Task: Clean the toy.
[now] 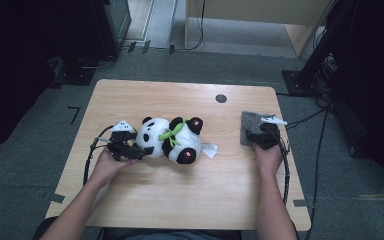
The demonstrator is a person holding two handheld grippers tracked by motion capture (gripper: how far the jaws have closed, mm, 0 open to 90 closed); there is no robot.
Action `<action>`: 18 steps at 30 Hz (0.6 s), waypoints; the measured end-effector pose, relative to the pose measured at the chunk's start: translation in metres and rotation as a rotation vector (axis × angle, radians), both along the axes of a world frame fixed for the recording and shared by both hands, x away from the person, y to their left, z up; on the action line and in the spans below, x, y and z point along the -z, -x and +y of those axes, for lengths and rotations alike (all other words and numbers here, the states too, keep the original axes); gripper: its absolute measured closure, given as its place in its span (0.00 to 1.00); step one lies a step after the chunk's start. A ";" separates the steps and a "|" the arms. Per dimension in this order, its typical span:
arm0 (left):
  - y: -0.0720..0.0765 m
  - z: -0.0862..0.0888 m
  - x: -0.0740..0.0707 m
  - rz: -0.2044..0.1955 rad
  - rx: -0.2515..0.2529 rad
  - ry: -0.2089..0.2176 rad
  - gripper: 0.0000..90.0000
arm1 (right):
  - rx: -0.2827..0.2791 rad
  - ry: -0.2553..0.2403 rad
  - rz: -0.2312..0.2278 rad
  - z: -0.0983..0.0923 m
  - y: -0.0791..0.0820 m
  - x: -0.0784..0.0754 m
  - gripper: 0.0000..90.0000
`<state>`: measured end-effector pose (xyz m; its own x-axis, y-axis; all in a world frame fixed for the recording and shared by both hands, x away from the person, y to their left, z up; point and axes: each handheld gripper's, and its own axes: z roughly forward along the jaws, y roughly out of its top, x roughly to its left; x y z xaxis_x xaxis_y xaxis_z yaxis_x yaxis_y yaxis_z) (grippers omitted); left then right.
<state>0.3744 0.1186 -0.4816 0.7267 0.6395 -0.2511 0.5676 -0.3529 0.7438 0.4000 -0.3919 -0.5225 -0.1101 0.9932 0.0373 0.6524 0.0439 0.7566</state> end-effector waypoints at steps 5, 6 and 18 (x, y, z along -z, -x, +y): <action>-0.003 0.002 0.009 -0.010 0.002 0.034 0.00 | 0.002 0.000 0.002 0.000 0.000 0.000 0.25; -0.001 0.002 0.011 -0.025 -0.001 0.043 0.00 | 0.002 0.000 0.003 0.000 0.000 0.000 0.25; 0.007 0.003 0.017 -0.100 -0.007 0.071 0.05 | 0.006 -0.004 -0.019 0.000 0.002 0.000 0.57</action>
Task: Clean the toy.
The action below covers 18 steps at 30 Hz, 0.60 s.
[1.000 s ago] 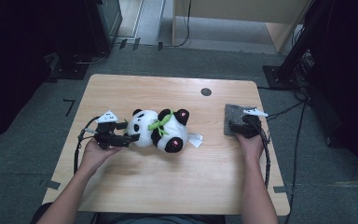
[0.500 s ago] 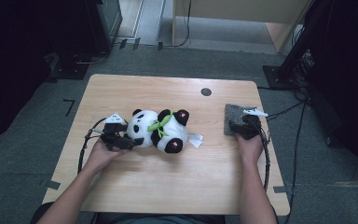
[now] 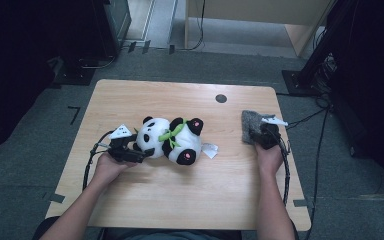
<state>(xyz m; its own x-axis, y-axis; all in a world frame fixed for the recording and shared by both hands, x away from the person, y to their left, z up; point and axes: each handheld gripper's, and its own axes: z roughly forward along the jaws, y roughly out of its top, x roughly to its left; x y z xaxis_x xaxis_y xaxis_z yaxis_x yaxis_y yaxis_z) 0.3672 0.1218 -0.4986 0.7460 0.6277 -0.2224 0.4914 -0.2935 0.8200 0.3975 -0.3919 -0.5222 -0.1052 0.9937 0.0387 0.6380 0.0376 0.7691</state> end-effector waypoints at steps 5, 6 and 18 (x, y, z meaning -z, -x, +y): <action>0.000 0.000 0.001 -0.004 -0.007 0.010 0.07 | 0.031 -0.050 0.015 -0.001 0.002 -0.003 0.81; 0.000 0.000 0.001 -0.006 -0.006 0.009 0.07 | 0.040 -0.071 0.028 -0.003 0.001 -0.004 0.84; -0.002 0.002 -0.014 0.027 0.015 0.011 0.06 | 0.028 -0.186 0.123 -0.007 0.003 -0.025 0.87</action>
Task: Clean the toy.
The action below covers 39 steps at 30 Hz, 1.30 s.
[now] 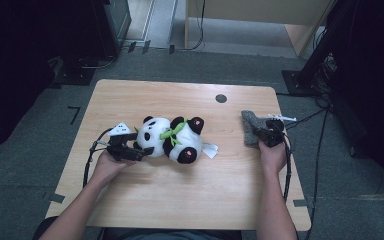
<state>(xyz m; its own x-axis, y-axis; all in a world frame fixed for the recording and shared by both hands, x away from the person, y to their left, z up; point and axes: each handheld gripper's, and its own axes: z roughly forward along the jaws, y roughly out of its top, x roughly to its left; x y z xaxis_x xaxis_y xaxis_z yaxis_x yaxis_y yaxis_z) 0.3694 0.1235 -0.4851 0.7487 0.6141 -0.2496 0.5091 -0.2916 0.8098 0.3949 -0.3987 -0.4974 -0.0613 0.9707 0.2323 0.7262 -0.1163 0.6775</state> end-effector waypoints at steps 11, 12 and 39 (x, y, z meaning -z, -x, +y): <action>-0.008 -0.004 0.007 0.001 0.007 0.020 0.00 | -0.132 -0.012 -0.099 0.022 0.003 -0.018 0.86; -0.008 -0.003 0.008 -0.002 0.006 0.024 0.00 | -0.142 -0.009 -0.098 0.024 0.003 -0.018 0.86; 0.005 -0.007 0.008 -0.039 -0.032 -0.008 0.27 | -0.354 -0.015 -0.159 0.071 -0.003 -0.071 0.85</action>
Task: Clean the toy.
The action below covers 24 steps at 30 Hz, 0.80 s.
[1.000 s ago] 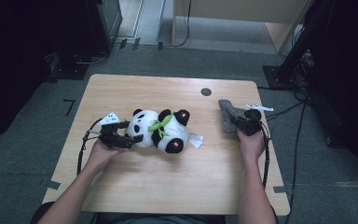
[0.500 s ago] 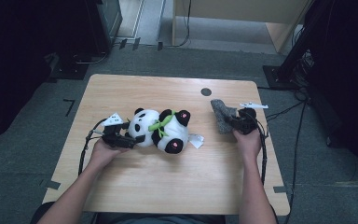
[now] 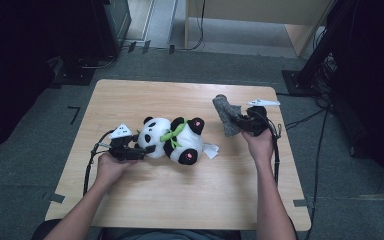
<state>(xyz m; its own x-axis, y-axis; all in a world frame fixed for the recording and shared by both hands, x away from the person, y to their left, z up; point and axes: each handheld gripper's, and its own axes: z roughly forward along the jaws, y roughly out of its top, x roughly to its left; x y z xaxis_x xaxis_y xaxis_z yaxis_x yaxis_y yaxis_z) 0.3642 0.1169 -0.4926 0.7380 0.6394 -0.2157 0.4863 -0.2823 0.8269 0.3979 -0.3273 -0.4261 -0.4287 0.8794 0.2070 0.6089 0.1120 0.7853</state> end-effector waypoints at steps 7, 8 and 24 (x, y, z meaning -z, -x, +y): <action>0.003 -0.002 -0.001 0.000 -0.009 -0.002 0.28 | -0.051 -0.016 -0.035 0.015 0.002 -0.019 0.85; 0.003 -0.002 0.000 -0.001 -0.009 -0.002 0.27 | -0.057 -0.020 -0.051 0.018 0.003 -0.022 0.85; 0.005 -0.001 0.002 -0.011 -0.011 0.010 0.26 | -0.173 -0.067 -0.076 0.070 -0.008 -0.046 0.85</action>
